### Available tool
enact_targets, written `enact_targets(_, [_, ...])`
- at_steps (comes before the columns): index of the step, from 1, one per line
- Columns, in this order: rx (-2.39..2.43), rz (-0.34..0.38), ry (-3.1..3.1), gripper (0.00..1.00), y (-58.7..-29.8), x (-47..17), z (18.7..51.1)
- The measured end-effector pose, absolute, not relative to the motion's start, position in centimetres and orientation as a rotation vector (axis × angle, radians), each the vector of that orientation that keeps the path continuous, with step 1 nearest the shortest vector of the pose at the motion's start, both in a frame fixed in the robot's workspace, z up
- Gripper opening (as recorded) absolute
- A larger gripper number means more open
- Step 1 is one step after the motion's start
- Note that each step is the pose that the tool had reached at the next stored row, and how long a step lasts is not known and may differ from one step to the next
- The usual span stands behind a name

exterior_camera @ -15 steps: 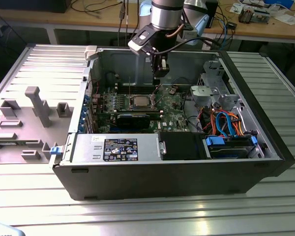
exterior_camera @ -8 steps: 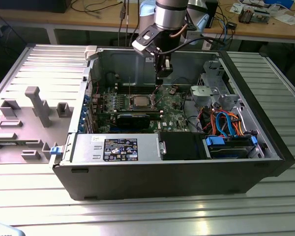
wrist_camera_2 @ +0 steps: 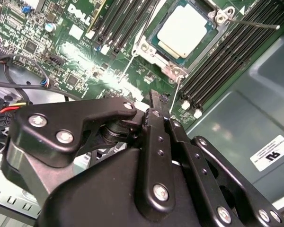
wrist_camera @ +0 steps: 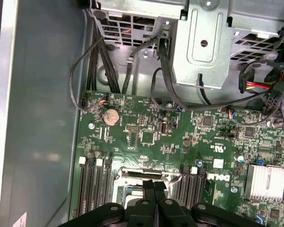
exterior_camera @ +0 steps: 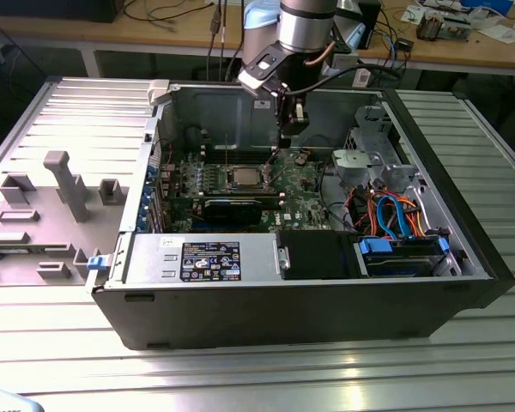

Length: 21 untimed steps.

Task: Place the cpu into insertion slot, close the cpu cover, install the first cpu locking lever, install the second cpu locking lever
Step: 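Close the cpu cover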

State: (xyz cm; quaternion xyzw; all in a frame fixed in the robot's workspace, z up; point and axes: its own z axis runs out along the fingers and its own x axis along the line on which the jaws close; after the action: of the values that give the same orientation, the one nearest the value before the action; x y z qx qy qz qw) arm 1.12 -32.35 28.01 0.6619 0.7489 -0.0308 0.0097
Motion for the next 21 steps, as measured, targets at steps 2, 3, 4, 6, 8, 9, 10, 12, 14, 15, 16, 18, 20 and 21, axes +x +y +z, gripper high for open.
enact_targets(2, [2.067, -0.096, 2.338, 0.11, -32.4, 1.4, 28.0])
enact_targets(3, [2.067, -0.096, 2.338, 0.11, -32.4, 1.4, 28.0])
enact_targets(4, [2.067, -0.096, 2.338, 0.11, -32.4, 1.5, 28.0])
enact_targets(6, [2.067, -0.097, 2.338, 0.11, -32.4, 1.7, 28.0])
enact_targets(8, [2.067, -0.097, 2.339, 0.11, -32.4, 1.9, 28.0])
enact_targets(9, [2.067, -0.097, 2.339, 0.11, -32.4, 2.0, 28.0])
enact_targets(10, [2.067, -0.097, 2.339, 0.11, -32.4, 2.1, 28.0])
enact_targets(12, [2.068, -0.098, 2.339, 0.11, -32.4, 2.3, 27.9])
enact_targets(14, [2.068, -0.099, 2.339, 0.11, -32.4, 2.5, 27.9])
enact_targets(15, [2.068, -0.099, 2.340, 0.11, -32.4, 2.6, 27.9])
enact_targets(16, [2.068, -0.099, 2.340, 0.11, -32.4, 2.7, 27.9])
enact_targets(18, [2.069, -0.100, 2.340, 0.11, -32.4, 2.9, 27.8])
enact_targets(20, [2.069, -0.101, 2.341, 0.11, -32.3, 3.1, 27.8])
enact_targets(21, [2.069, -0.101, 2.341, 0.11, -32.3, 3.3, 27.8])
